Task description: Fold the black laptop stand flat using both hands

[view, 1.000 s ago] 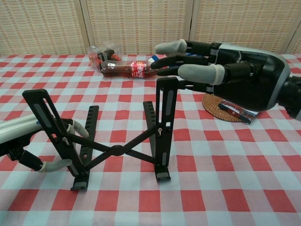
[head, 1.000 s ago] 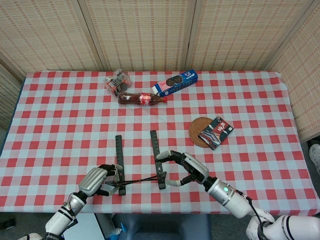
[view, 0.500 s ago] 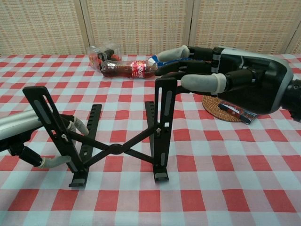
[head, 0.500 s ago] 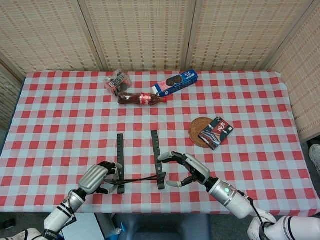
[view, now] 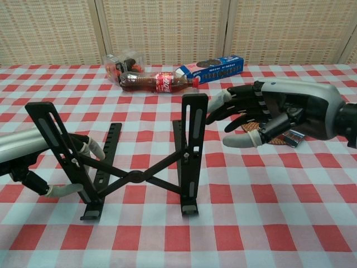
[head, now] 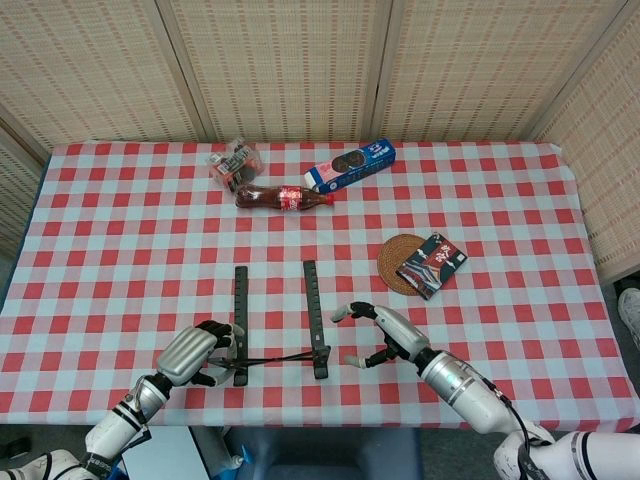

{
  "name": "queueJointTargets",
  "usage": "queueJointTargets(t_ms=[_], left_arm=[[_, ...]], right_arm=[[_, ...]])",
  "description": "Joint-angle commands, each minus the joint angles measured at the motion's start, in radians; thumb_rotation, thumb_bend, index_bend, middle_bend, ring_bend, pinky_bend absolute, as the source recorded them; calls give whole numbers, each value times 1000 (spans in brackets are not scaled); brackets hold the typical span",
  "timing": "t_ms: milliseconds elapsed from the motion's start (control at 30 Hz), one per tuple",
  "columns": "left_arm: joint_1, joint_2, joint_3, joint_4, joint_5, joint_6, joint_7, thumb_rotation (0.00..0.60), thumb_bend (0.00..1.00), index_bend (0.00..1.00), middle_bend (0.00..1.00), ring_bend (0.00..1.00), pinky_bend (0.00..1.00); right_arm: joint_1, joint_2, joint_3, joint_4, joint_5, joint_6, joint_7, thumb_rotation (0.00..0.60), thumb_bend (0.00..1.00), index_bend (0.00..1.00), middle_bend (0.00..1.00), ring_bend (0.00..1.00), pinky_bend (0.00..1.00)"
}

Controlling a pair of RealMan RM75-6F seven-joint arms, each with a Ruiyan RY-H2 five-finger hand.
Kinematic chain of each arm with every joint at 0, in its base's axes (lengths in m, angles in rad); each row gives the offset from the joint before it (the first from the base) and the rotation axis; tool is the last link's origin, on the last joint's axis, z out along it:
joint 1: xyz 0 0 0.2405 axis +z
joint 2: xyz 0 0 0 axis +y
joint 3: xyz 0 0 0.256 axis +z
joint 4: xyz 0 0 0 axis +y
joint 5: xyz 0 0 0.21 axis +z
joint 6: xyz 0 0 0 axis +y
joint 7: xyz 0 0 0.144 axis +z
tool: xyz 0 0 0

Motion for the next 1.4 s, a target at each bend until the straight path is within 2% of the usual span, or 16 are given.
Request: queueJointTargets(t_ms=[33, 333, 667, 1167, 1400], left_arm=[[-1, 1, 0, 1, -1, 0, 3, 600, 367, 574, 259, 263, 223], [0, 3, 3, 1, -3, 2, -4, 600, 367, 572, 259, 263, 220], [1, 0, 4, 8, -6, 4, -9, 600, 367, 569, 259, 263, 219], [-1, 3, 5, 12, -5, 5, -14, 600, 367, 567, 259, 263, 219], [0, 4, 8, 14, -6, 4, -16, 600, 367, 566, 259, 263, 219]], right_arm=[[38, -9, 21, -20, 115, -66, -141, 600, 224, 321, 279, 154, 185], [109, -69, 52, -4, 283, -126, -337, 600, 236, 368, 279, 154, 185], [151, -123, 66, 5, 372, -136, -449, 600, 236, 426, 280, 154, 185], [162, -174, 75, 27, 444, -116, -527, 600, 250, 506, 302, 154, 185], [163, -182, 79, 27, 459, -122, -539, 600, 303, 528, 318, 154, 185]])
